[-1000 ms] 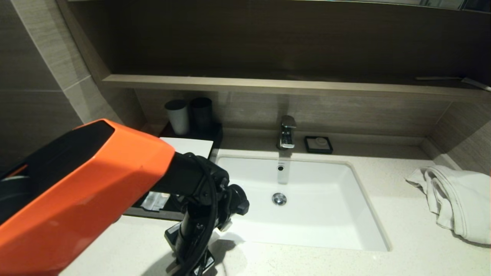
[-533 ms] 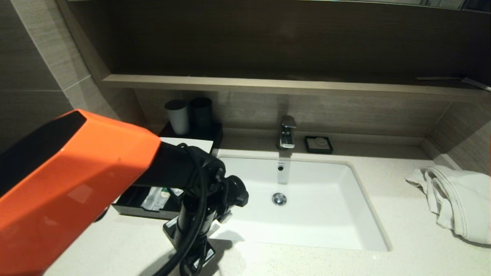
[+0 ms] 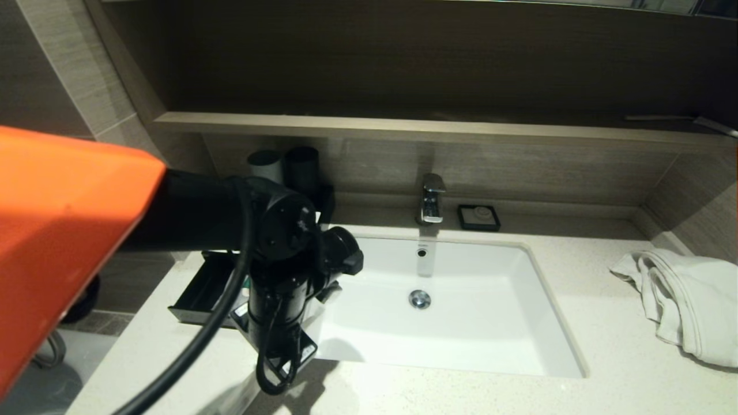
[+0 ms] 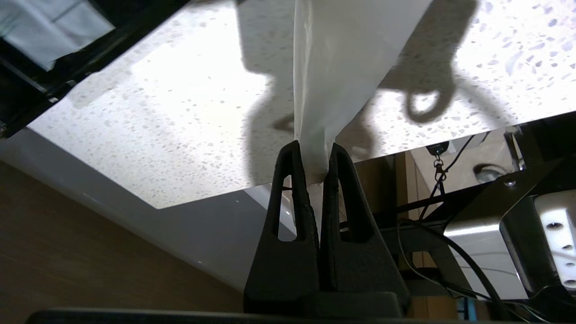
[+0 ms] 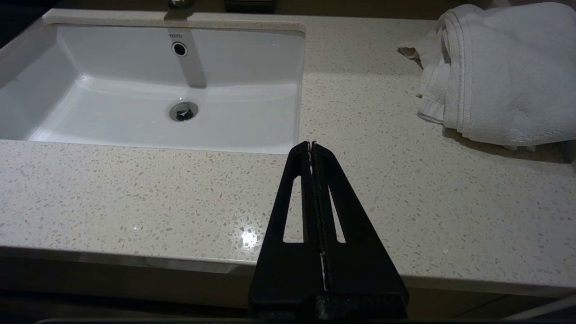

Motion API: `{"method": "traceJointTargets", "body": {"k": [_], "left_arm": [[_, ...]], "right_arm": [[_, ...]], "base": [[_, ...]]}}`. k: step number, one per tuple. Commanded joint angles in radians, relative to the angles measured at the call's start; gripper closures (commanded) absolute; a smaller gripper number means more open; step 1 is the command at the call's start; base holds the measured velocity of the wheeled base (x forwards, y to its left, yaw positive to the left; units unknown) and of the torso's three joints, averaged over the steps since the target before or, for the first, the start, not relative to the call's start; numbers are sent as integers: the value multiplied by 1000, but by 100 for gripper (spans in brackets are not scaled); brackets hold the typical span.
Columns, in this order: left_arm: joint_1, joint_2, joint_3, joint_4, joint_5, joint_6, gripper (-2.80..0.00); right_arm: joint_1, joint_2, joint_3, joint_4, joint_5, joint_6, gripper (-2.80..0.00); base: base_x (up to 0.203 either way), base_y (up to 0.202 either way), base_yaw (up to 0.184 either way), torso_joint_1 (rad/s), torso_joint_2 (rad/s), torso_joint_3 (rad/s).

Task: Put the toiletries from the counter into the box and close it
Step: Place the bathroom toiletry into the drawer

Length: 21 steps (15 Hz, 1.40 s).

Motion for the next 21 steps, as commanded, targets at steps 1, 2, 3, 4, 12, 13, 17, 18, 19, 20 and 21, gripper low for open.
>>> {"method": "traceJointTargets", "body": {"k": [1, 2, 3, 4, 12, 13, 17, 18, 19, 20, 21], "left_arm": [[30, -41, -22, 18, 2, 2, 0], [67, -48, -43, 35, 3, 5, 0], [104, -51, -69, 55, 3, 8, 0], [135, -51, -95, 74, 3, 9, 0], [312, 17, -181, 130, 3, 12, 0], [325, 36, -183, 130, 3, 13, 0], [356, 110, -229, 130, -1, 2, 0], [356, 116, -234, 130, -3, 0, 0], [356, 120, -238, 130, -4, -3, 0], [355, 123, -242, 131, -4, -3, 0], [356, 127, -245, 130, -4, -5, 0]], "right_arm": [[0, 0, 0, 0, 1, 0, 0], [0, 0, 0, 0, 0, 0, 0], [0, 0, 0, 0, 0, 0, 0], [-1, 0, 0, 0, 0, 0, 0], [0, 0, 0, 0, 0, 0, 0], [0, 0, 0, 0, 0, 0, 0], [0, 0, 0, 0, 0, 0, 0], [0, 0, 0, 0, 0, 0, 0], [0, 0, 0, 0, 0, 0, 0], [0, 0, 0, 0, 1, 0, 0], [0, 0, 0, 0, 0, 0, 0]], "base": [[0, 0, 0, 0, 0, 0], [0, 0, 0, 0, 0, 0], [0, 0, 0, 0, 0, 0], [0, 0, 0, 0, 0, 0], [0, 0, 0, 0, 0, 0], [0, 0, 0, 0, 0, 0], [0, 0, 0, 0, 0, 0], [0, 0, 0, 0, 0, 0], [0, 0, 0, 0, 0, 0], [0, 0, 0, 0, 0, 0], [0, 0, 0, 0, 0, 0]]}}
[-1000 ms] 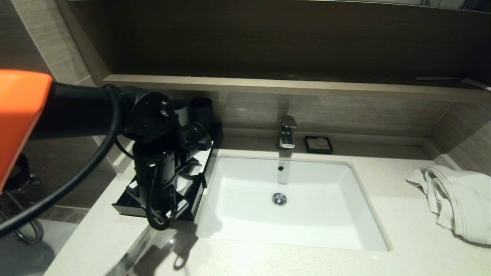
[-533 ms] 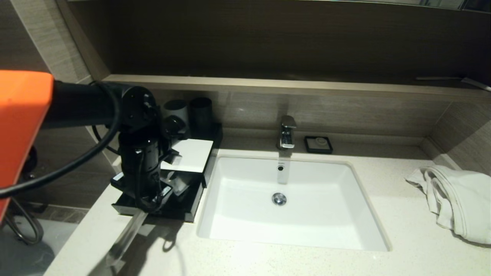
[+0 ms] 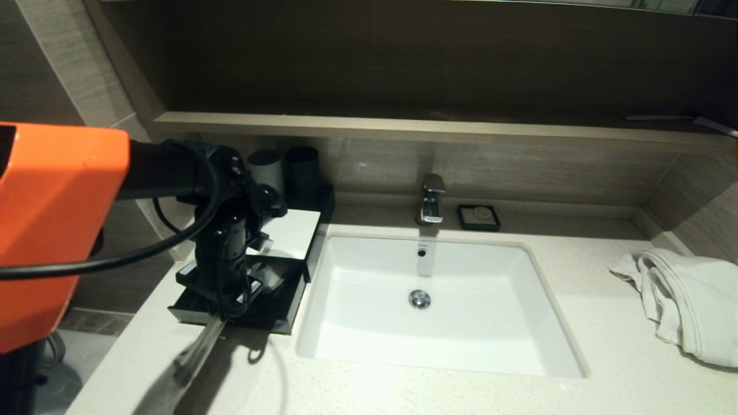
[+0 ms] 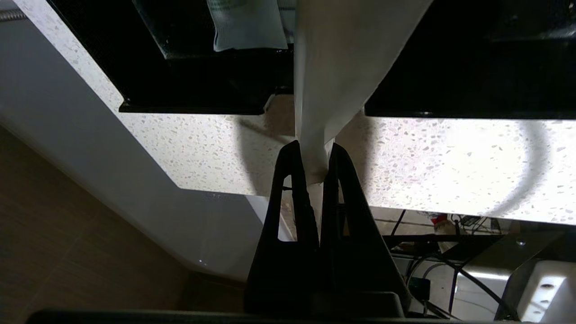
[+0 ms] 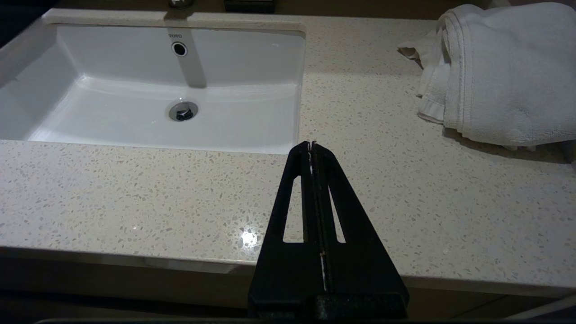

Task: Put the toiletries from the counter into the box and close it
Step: Place the bathroom toiletry into the drawer

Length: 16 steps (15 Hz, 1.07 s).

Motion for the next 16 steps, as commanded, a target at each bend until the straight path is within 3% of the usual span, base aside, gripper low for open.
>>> {"method": "traceJointTargets", "body": {"k": [1, 3, 10, 11, 16], "left_arm": [[1, 18, -12, 6, 2, -10, 0], [1, 32, -32, 6, 2, -44, 0], [1, 35, -38, 3, -3, -53, 0], [1, 35, -38, 3, -3, -53, -280], [-1, 34, -40, -1, -3, -74, -280]], "right_arm": [[0, 0, 0, 0, 0, 0, 0], [0, 0, 0, 0, 0, 0, 0], [0, 0, 0, 0, 0, 0, 0], [0, 0, 0, 0, 0, 0, 0], [0, 0, 0, 0, 0, 0, 0]], "base": [[0, 0, 0, 0, 0, 0], [0, 0, 0, 0, 0, 0], [0, 0, 0, 0, 0, 0], [0, 0, 0, 0, 0, 0], [0, 0, 0, 0, 0, 0]]}}
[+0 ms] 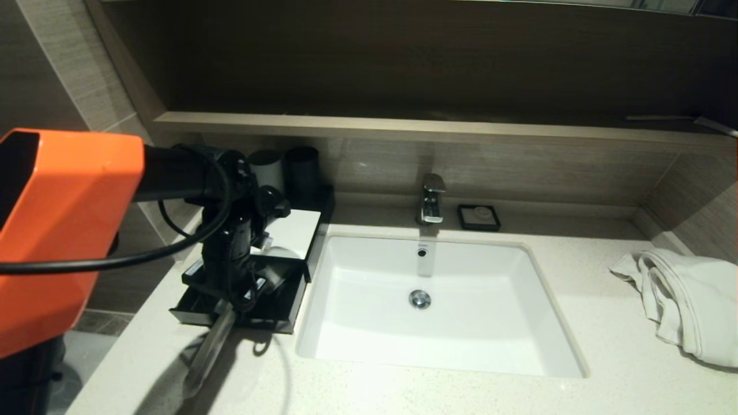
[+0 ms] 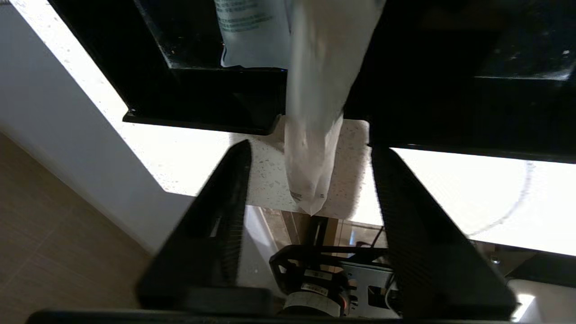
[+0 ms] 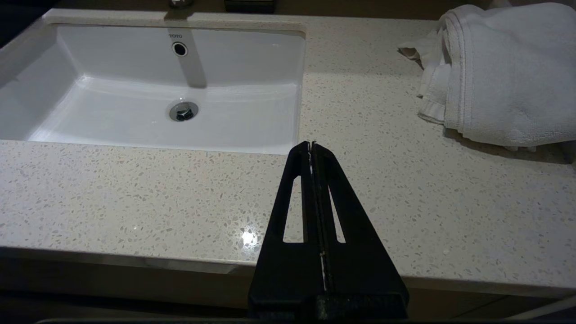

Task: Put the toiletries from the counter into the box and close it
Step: Place the bathroom toiletry into the drawer

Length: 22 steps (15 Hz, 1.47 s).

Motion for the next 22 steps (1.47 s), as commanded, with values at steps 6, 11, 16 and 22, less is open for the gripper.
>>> {"method": "traceJointTargets", "body": {"k": [6, 11, 16, 22], "left_arm": [[2, -135, 7, 12, -34, -18, -280], [57, -326, 162, -4, -84, -11, -280], [156, -465, 527, -326, -117, 99, -280], [256, -628, 843, -658, -342, 321, 0]], "right_arm": [[-1, 0, 0, 0, 0, 0, 0], [0, 0, 0, 0, 0, 0, 0], [0, 0, 0, 0, 0, 0, 0], [0, 0, 0, 0, 0, 0, 0]], "base": [[0, 0, 0, 0, 0, 0], [0, 0, 0, 0, 0, 0], [0, 0, 0, 0, 0, 0], [0, 0, 0, 0, 0, 0]]}}
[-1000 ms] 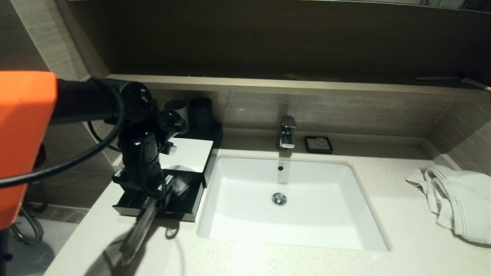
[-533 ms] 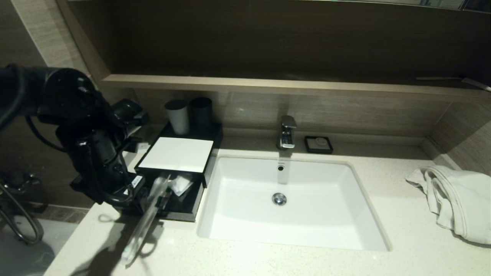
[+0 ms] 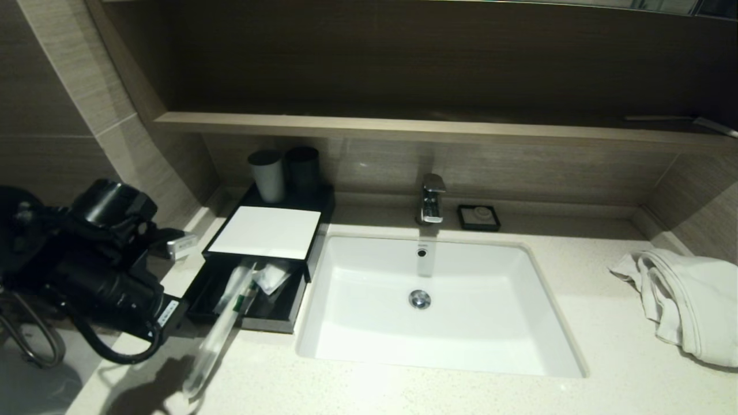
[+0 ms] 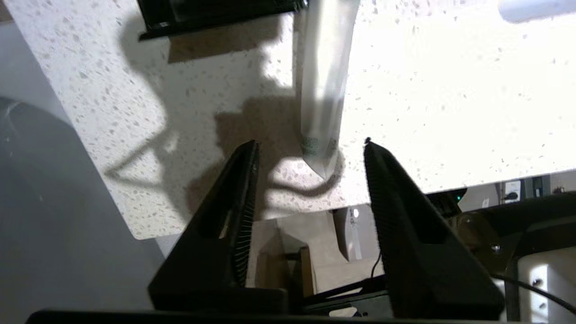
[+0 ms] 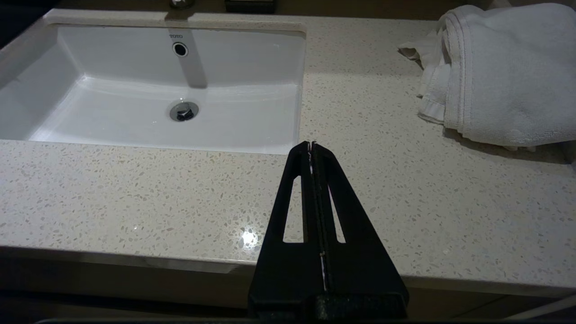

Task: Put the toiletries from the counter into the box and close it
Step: Place the bathroom toiletry into the drawer

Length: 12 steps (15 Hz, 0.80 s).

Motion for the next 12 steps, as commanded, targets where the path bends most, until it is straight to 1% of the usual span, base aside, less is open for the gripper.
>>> {"method": "traceJointTargets", "body": {"k": [1, 3, 4, 6, 9, 12], "left_arm": [[6, -53, 55, -22, -28, 4, 0], [6, -79, 106, -58, -90, 7, 0], [6, -85, 130, -63, -100, 22, 0], [9, -83, 161, -81, -100, 46, 0], [14, -82, 199, -130, -99, 59, 0], [27, -85, 246, -173, -99, 106, 0]], "right_arm": [[-1, 0, 0, 0, 0, 0, 0], [0, 0, 0, 0, 0, 0, 0], [0, 0, 0, 0, 0, 0, 0], [0, 0, 0, 0, 0, 0, 0], [0, 0, 0, 0, 1, 0, 0], [0, 0, 0, 0, 0, 0, 0]], "base": [[0, 0, 0, 0, 0, 0], [0, 0, 0, 0, 0, 0], [0, 0, 0, 0, 0, 0], [0, 0, 0, 0, 0, 0], [0, 0, 0, 0, 0, 0], [0, 0, 0, 0, 0, 0]]}}
